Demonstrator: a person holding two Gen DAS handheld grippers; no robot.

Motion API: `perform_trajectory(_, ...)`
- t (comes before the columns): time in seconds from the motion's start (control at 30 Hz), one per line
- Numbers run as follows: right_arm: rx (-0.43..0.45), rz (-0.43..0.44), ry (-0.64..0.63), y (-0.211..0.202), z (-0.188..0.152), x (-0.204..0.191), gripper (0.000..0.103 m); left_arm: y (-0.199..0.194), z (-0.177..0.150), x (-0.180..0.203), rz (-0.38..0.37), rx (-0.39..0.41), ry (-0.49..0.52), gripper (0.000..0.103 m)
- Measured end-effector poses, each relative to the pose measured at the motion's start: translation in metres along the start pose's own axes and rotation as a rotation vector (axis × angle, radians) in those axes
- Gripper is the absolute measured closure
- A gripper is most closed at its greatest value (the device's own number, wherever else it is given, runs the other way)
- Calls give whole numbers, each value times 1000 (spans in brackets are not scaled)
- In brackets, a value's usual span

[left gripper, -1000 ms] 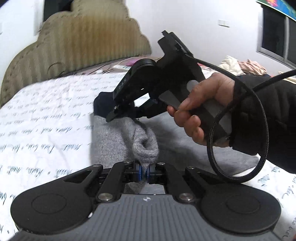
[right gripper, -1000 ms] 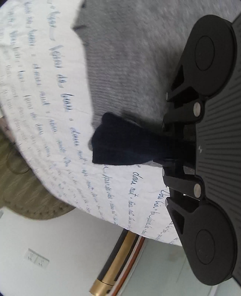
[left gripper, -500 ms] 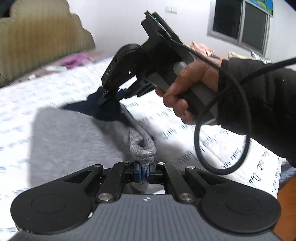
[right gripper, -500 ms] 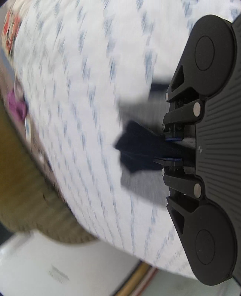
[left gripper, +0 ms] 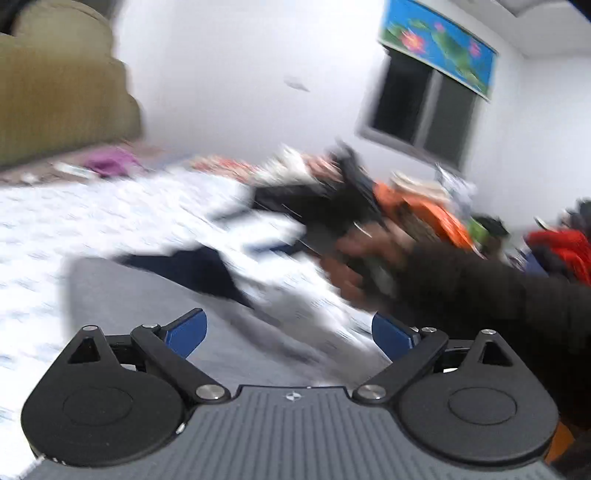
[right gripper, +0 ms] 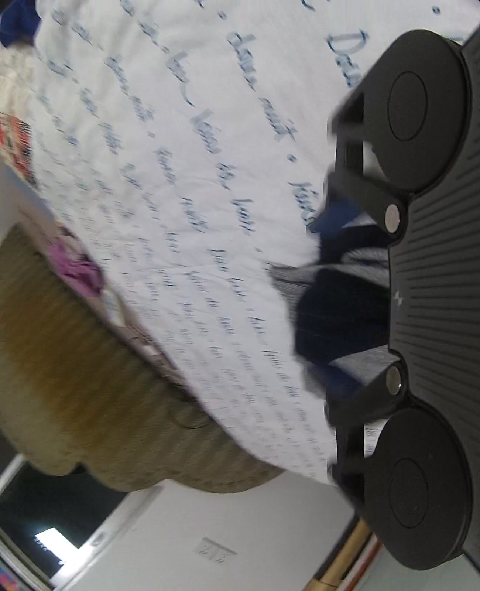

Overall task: Fold small clothes
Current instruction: 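Fold the sweater bundle over with both tools, pressing it together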

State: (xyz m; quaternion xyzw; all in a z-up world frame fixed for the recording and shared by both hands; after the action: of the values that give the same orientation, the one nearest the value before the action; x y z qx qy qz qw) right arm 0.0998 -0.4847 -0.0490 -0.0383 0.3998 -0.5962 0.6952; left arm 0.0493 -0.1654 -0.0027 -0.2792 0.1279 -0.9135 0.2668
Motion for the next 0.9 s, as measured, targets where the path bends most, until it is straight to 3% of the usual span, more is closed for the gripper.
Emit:
perform_trajectory(0.07, -31, -7, -13, 6, -2, 3, 18, 5, 22, -42, 100, 29, -86, 6)
perform_trajectory(0.13, -89, -11, -17, 22, -11, 6, 18, 22, 41, -96, 183, 23, -303, 12)
perform_trajectory(0.17, -115, -5, -10, 30, -16, 8, 18, 35, 48, -127, 202, 3, -454, 16)
perform_trajectory(0.23, -160, 20, 15, 47, -26, 10, 18, 63, 54, -180, 171, -54, -708, 24)
perform_trajectory(0.3, -168, 35, 26, 57, -33, 8, 17, 88, 55, -210, 198, -97, -818, 31)
perform_trajectory(0.43, -152, 71, 9, 61, -35, 2, 18, 124, 52, -213, 188, -173, -781, 34)
perform_trajectory(0.47, -153, 67, -16, 62, -35, 0, 32, 130, 48, -197, 180, -185, -746, 38)
perform_trajectory(0.53, -171, 30, -72, 62, -38, -5, 57, 138, 42, -175, 204, -206, -672, 70)
perform_trajectory(0.6, -164, 29, -72, 60, -39, -7, 63, 135, 37, -168, 249, -216, -612, 81)
perform_trajectory(0.7, -133, 29, -86, 53, -37, -20, 68, 115, 41, -156, 272, -202, -582, 83)
perform_trajectory(0.8, -96, 84, -92, 49, -28, -44, 69, 80, 63, -154, 252, -179, -549, 84)
perform_trajectory(0.9, -80, 144, -86, 62, -18, -69, 69, 53, 89, -166, 311, -134, -504, 84)
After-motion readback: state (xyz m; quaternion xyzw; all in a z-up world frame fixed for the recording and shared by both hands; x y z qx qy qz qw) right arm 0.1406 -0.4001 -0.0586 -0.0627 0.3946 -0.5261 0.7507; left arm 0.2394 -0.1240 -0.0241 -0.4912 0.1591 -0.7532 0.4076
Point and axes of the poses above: each gripper's, at about its wrist camera, not at the fingertips, and y roughly the way its jaws point, x to its right, z to its top, the point moved 3 cm from there along y, roughly the way its jaws point, and after that the axes turned 14 degrees about -y, right-handed, at the moved point
